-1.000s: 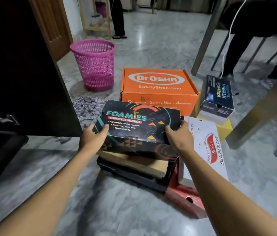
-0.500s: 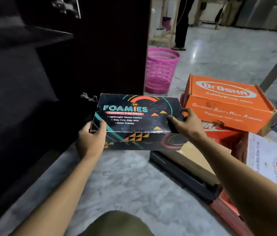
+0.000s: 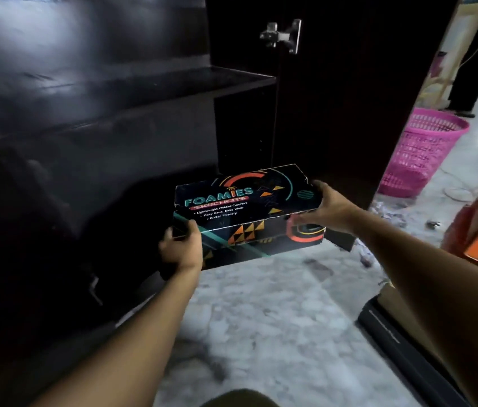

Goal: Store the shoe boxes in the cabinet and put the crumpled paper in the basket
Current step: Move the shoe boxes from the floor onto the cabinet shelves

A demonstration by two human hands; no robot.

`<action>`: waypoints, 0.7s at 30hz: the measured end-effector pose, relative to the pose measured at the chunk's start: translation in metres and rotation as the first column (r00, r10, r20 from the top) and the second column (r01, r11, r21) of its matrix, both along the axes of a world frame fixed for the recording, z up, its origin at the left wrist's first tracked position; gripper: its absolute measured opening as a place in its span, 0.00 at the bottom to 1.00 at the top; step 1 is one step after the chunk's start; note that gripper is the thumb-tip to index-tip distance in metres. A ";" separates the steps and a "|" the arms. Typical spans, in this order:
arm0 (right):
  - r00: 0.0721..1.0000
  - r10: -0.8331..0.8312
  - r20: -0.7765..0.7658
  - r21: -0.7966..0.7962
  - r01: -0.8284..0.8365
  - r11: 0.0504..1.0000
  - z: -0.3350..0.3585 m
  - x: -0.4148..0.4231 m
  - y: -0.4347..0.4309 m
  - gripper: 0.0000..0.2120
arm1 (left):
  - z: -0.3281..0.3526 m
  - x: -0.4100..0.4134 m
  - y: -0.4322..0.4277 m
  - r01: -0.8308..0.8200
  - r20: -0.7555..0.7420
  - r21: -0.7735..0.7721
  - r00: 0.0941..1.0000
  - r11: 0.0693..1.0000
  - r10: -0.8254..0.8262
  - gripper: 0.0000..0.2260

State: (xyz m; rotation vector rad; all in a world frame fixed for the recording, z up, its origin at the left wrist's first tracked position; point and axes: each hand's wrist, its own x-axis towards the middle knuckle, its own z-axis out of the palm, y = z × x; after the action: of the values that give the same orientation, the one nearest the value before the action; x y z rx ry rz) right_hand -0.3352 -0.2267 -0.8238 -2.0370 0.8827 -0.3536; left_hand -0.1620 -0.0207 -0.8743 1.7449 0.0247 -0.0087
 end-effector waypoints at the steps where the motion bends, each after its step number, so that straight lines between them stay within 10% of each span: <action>1: 1.000 -0.004 0.022 0.002 0.004 1.000 -0.011 0.011 -0.002 0.49 | -0.005 0.007 0.003 -0.014 0.027 0.013 1.000 1.000 0.014 0.21; 5: 0.990 -0.011 0.141 0.074 0.001 0.997 -0.046 0.058 -0.001 0.33 | -0.028 0.030 0.020 -0.103 0.059 0.013 0.993 0.995 0.102 0.21; 21: 0.954 0.218 0.207 0.262 -0.269 0.927 -0.182 0.244 0.019 0.54 | -0.079 0.104 0.094 -0.040 0.000 0.097 0.999 0.995 0.040 0.24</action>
State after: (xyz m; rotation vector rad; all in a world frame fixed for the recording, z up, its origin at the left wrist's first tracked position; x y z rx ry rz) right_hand -0.0907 -0.2077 -1.0061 -1.7875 0.5294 -0.2441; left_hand -0.0581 0.0732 -0.9535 1.8410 0.0621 0.0207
